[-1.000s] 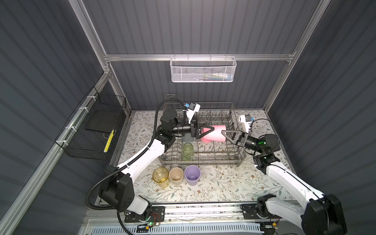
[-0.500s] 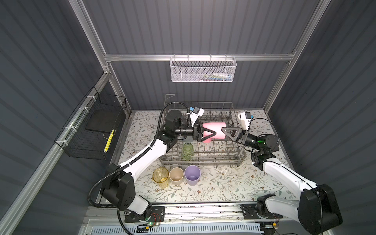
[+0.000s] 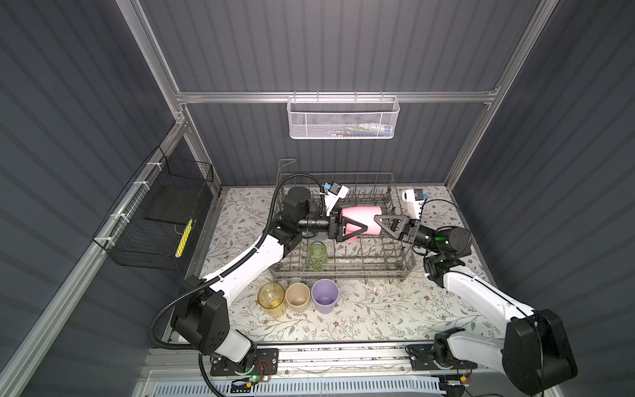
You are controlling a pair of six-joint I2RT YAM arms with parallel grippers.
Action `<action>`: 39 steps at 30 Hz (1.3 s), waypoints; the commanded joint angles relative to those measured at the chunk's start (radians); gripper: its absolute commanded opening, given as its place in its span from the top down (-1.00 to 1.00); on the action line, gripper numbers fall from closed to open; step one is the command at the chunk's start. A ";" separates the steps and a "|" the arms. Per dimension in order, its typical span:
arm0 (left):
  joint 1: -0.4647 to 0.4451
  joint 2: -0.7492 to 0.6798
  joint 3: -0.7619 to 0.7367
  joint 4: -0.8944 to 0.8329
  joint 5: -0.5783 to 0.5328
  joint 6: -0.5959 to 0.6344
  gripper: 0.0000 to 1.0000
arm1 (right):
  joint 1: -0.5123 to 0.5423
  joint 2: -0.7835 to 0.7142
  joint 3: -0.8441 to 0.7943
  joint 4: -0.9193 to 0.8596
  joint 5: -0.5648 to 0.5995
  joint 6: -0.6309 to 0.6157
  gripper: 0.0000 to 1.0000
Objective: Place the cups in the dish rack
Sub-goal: 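Close the left gripper around the pink cup's body beside the right gripper, then open and withdraw the right gripper while the left gripper holds the pink cup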
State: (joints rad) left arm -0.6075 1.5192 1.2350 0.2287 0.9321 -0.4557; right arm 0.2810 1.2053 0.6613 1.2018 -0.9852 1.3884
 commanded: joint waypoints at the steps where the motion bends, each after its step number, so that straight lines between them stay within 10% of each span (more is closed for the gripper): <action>1: 0.000 -0.011 0.027 0.028 -0.003 0.006 -0.95 | -0.005 -0.001 0.000 0.053 -0.021 0.013 1.00; 16: 0.000 -0.014 0.017 0.049 -0.009 0.000 -0.99 | 0.001 0.004 -0.029 0.082 -0.020 0.031 1.00; 39: 0.000 -0.022 0.000 0.073 0.014 -0.014 -0.30 | 0.003 0.049 -0.017 0.145 -0.035 0.073 0.88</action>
State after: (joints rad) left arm -0.6079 1.5188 1.2350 0.2775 0.9375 -0.4793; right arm 0.2829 1.2541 0.6392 1.3022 -1.0027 1.4399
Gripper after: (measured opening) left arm 0.740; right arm 0.061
